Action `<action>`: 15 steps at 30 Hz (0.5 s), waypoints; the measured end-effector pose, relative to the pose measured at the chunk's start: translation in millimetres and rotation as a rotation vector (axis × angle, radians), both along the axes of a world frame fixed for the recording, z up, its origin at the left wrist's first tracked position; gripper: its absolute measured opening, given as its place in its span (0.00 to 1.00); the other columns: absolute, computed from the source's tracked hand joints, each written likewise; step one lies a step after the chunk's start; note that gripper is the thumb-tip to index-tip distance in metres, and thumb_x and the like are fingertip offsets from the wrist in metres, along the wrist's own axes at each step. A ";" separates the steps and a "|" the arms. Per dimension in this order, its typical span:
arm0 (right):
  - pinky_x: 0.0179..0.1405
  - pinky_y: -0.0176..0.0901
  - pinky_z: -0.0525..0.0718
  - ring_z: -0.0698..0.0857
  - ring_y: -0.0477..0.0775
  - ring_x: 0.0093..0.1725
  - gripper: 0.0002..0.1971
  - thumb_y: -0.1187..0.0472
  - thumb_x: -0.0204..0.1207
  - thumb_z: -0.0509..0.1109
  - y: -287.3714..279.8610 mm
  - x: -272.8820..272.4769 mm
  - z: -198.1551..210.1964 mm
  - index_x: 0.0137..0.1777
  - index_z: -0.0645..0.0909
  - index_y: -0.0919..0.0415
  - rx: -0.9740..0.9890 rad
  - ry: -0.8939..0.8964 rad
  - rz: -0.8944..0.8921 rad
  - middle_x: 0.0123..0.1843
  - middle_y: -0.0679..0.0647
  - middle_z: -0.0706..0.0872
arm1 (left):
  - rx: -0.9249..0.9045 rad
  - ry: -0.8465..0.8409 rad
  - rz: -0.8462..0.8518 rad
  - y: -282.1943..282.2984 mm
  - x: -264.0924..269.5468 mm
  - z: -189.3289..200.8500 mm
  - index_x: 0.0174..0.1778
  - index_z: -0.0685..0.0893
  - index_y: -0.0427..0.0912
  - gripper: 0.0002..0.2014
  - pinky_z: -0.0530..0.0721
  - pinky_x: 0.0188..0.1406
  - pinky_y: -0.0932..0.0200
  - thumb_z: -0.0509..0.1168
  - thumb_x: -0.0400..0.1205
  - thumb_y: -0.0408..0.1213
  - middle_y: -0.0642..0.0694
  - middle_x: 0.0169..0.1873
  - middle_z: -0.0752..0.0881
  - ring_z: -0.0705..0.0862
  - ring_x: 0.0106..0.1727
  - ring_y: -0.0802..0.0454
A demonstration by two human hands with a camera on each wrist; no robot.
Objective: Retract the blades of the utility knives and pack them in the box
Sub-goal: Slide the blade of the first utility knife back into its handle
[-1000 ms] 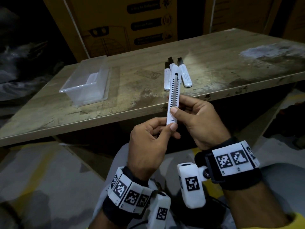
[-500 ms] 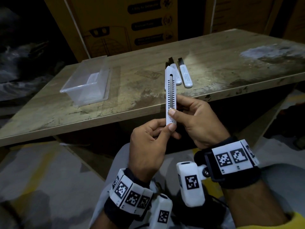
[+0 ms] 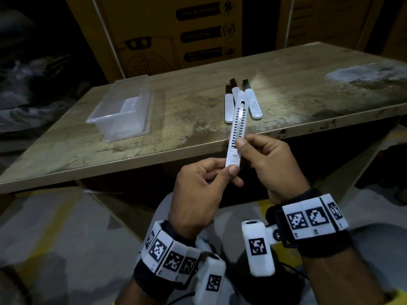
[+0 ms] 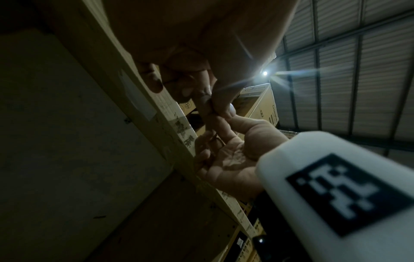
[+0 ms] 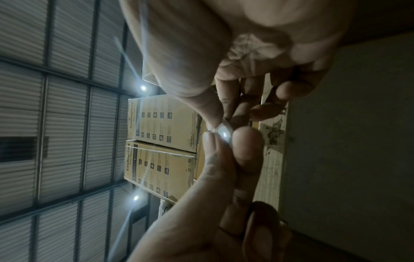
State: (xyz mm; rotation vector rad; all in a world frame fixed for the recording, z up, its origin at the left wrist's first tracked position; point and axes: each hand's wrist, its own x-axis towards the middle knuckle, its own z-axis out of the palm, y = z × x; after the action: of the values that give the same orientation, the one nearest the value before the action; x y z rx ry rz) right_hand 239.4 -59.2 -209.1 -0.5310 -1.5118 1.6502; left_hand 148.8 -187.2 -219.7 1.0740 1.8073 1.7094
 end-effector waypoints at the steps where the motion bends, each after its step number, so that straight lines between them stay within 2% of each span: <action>1: 0.45 0.36 0.83 0.87 0.44 0.41 0.08 0.64 0.83 0.71 -0.1 -0.1 -1.3 0.53 0.91 0.66 -0.003 -0.003 0.011 0.42 0.51 0.93 | 0.004 0.006 0.004 -0.8 -0.7 -0.1 0.58 0.96 0.47 0.06 0.91 0.53 0.45 0.76 0.88 0.39 0.46 0.37 0.98 0.94 0.41 0.54; 4: 0.36 0.25 0.78 0.85 0.36 0.32 0.08 0.65 0.83 0.71 -2.0 0.0 -1.6 0.50 0.91 0.65 -0.029 -0.003 0.038 0.34 0.44 0.92 | 0.024 0.014 0.026 -3.6 -0.2 -0.1 0.56 0.96 0.49 0.05 0.92 0.51 0.52 0.76 0.88 0.39 0.47 0.37 0.98 0.95 0.40 0.56; 6: 0.32 0.21 0.76 0.85 0.34 0.30 0.07 0.65 0.82 0.71 -2.7 0.0 0.1 0.50 0.91 0.63 -0.064 0.014 0.039 0.32 0.43 0.91 | 0.042 0.015 0.039 -4.4 1.1 0.7 0.56 0.96 0.50 0.05 0.91 0.48 0.59 0.76 0.88 0.39 0.46 0.36 0.98 0.95 0.39 0.58; 8: 0.31 0.21 0.76 0.85 0.34 0.30 0.07 0.65 0.82 0.71 -2.7 1.5 2.4 0.51 0.91 0.64 -0.090 0.031 0.035 0.32 0.43 0.92 | 0.042 0.013 0.040 -3.7 2.2 2.1 0.56 0.96 0.51 0.04 0.90 0.47 0.58 0.76 0.88 0.39 0.46 0.36 0.98 0.95 0.39 0.57; 10: 0.35 0.23 0.78 0.86 0.35 0.32 0.08 0.65 0.82 0.72 -2.8 2.3 3.2 0.53 0.91 0.67 -0.083 0.032 0.013 0.35 0.45 0.93 | 0.031 0.014 0.036 -2.6 2.1 3.8 0.56 0.96 0.50 0.05 0.88 0.47 0.52 0.76 0.88 0.40 0.47 0.36 0.98 0.93 0.39 0.53; 13: 0.47 0.36 0.86 0.90 0.43 0.43 0.09 0.62 0.83 0.72 -5.8 1.1 4.2 0.54 0.92 0.65 -0.029 0.003 -0.024 0.45 0.54 0.95 | 0.018 0.007 0.031 -3.5 0.0 5.6 0.57 0.97 0.49 0.06 0.83 0.46 0.45 0.76 0.88 0.43 0.46 0.36 0.98 0.88 0.38 0.42; 15: 0.47 0.36 0.86 0.90 0.43 0.44 0.08 0.62 0.83 0.72 -6.8 -1.0 4.0 0.52 0.93 0.62 0.008 -0.015 -0.050 0.46 0.53 0.95 | 0.009 0.005 0.022 -5.6 -2.2 5.9 0.56 0.97 0.50 0.05 0.81 0.46 0.43 0.76 0.88 0.44 0.46 0.37 0.98 0.87 0.38 0.39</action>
State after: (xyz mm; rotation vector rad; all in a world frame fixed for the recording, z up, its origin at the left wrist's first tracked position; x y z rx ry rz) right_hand 238.4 -66.0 -205.1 -0.5735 -1.5033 1.6044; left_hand 146.6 -192.8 -213.8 1.0673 1.8224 1.7309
